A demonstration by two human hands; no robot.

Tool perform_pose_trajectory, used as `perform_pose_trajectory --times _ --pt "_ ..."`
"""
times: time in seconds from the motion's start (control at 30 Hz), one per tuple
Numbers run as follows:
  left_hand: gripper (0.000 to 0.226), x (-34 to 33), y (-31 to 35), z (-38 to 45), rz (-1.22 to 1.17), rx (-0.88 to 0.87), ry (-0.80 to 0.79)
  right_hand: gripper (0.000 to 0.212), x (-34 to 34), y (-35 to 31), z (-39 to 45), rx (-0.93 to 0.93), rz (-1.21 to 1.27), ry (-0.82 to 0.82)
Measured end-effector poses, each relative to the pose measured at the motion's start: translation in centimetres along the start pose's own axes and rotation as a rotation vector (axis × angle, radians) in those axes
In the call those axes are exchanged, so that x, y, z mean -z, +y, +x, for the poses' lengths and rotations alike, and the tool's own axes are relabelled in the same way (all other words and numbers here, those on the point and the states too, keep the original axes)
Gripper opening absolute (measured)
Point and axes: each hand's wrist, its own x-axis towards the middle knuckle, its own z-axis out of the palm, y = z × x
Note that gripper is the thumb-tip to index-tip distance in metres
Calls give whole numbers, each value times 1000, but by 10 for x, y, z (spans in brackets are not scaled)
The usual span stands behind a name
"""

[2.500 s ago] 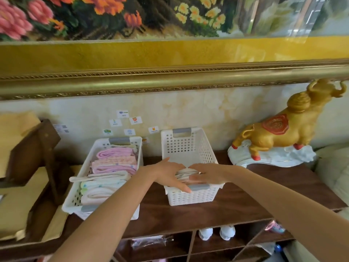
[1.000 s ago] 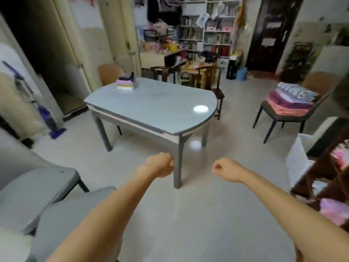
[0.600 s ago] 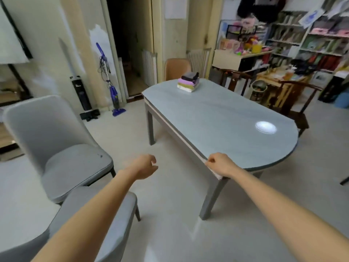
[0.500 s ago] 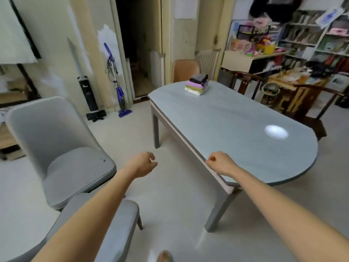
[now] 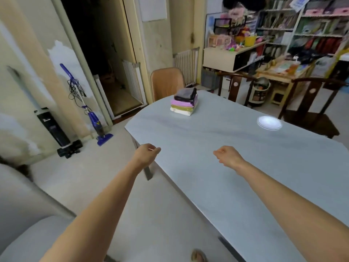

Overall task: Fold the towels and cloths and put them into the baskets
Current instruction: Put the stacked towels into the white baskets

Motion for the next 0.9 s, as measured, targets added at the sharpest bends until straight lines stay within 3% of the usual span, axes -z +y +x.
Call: perform_pose_trajectory --times 0.2,0.33,0.63,0.83,0.9 --pt "44 -4 41 172 59 12 -35 26 1 -21 164 -65 87 27" --pt "47 0 82 282 63 4 -63 40 13 -48 253 -97 94 51" --pt "45 -45 150 514 -67 -72 115 48 9 -77 417 -225 68 130" --pt "68 -59 146 660 -79 -71 75 44 -17 -109 550 -445 282 264" --pt "81 -59 141 709 -87 1 5 68 -26 -128 602 -513 405 252"
